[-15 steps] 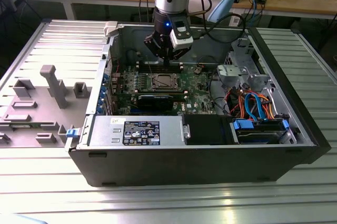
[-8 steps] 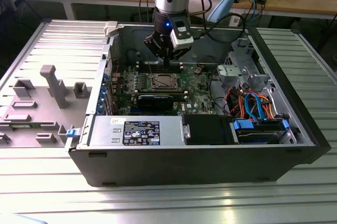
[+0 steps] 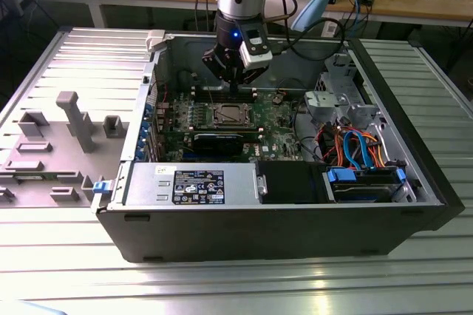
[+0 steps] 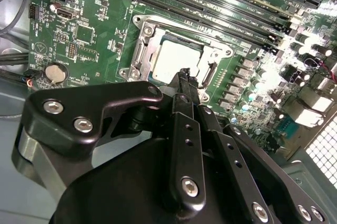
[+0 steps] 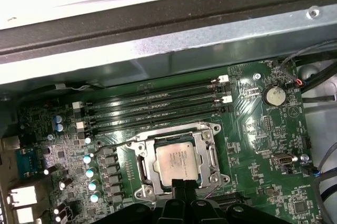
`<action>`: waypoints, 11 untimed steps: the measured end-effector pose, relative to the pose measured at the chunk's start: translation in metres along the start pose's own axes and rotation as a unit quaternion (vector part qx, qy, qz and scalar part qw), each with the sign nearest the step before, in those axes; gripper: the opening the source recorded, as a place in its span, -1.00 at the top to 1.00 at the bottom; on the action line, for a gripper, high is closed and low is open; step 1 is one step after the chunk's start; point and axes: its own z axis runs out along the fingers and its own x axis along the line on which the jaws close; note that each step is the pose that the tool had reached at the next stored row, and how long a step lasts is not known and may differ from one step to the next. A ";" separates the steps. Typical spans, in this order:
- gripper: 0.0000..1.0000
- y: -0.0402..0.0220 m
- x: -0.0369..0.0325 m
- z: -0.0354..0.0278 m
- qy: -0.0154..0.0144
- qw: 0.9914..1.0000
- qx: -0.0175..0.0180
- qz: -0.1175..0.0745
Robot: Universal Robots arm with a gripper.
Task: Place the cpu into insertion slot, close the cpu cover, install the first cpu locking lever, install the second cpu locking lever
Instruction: 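Install the first cpu locking lever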
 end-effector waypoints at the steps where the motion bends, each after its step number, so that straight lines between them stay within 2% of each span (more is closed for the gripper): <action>1: 0.79 0.0000 0.0000 0.0000 0.000 1.000 0.000 -0.003; 6: 0.79 0.0000 0.0000 0.0000 -0.001 1.000 0.000 -0.018; 8: 0.79 0.0000 0.0001 0.0001 0.000 1.000 -0.004 -0.025; 11: 0.79 0.0000 0.0000 0.0001 0.000 0.999 -0.005 -0.038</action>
